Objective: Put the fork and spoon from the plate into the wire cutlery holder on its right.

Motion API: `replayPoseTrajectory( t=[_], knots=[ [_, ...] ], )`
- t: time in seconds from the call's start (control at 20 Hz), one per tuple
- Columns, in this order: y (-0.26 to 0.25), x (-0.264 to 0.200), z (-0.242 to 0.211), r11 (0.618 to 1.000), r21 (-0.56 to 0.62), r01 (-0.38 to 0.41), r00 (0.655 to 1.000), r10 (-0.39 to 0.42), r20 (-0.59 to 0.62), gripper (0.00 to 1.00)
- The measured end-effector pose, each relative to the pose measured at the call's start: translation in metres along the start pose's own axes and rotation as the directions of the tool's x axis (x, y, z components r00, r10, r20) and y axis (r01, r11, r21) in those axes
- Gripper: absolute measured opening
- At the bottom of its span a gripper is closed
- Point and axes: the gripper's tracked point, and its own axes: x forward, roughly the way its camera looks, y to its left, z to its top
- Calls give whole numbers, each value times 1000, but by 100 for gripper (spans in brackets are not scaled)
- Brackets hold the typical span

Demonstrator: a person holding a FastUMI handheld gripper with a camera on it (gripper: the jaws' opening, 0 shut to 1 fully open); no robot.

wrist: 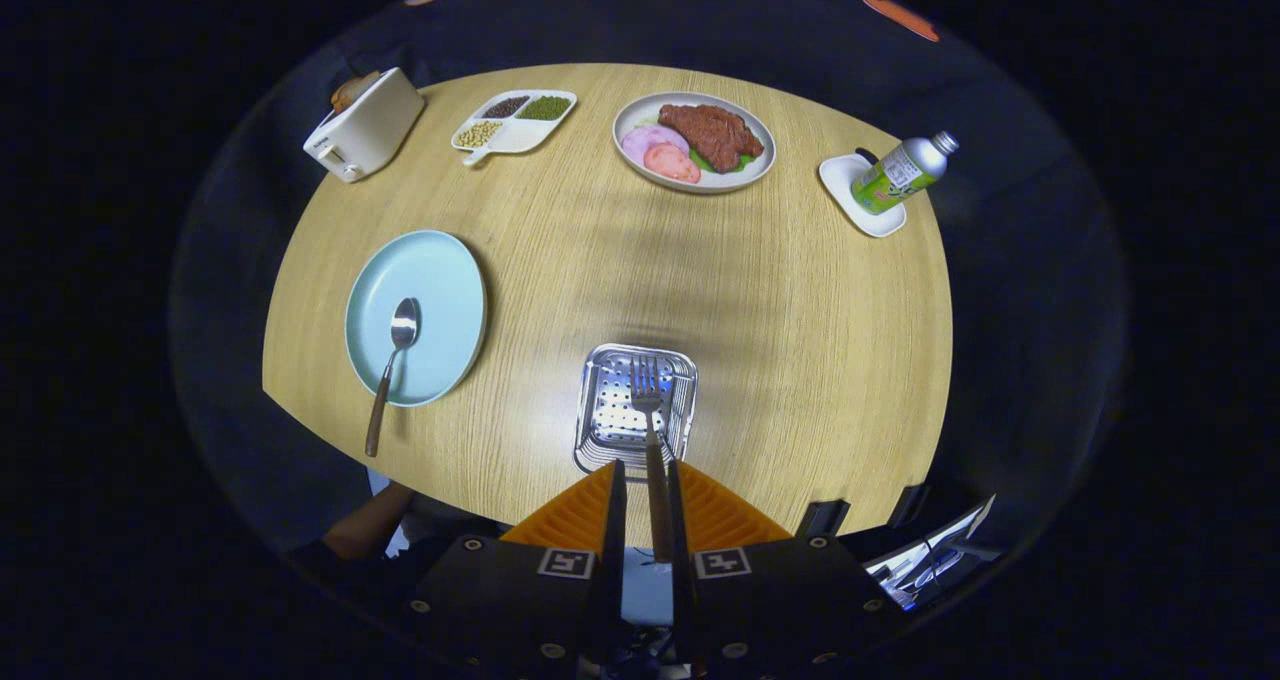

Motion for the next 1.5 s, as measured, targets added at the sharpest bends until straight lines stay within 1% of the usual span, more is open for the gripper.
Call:
replayPoseTrajectory(
  t=[0.1, 0.15, 0.2, 0.25, 0.35, 0.45, 0.55, 0.8, 1.0, 1.2, 1.3, 1.5],
  knots=[
    [18, -9, 12, 1000, 15, -22, 997, 21, 68, 29],
    [31, -12, 15, 999, 15, -44, 995, 42, 93, 41],
    [43, -13, 15, 998, 13, -61, 992, 59, 107, 48],
    [55, -13, 13, 997, 6, -78, 991, 77, 111, 61],
    [82, -11, 12, 994, -3, -110, 987, 110, 116, 72],
    [110, -8, 10, 988, -18, -150, 982, 152, 114, 75],
    [134, -3, 9, 983, -38, -179, 978, 182, 100, 75],
    [187, 16, -1, 975, -70, -209, 976, 213, 51, 75],
    [226, 40, -16, 969, -77, -236, 972, 235, -28, 76],
    [253, 63, -32, 966, -104, -238, 969, 228, -97, 77],
    [261, 72, -28, 967, -105, -234, 969, 223, -106, 75],
    [264, 91, -12, 974, -70, -214, 973, 206, -100, 73]
  ],
)
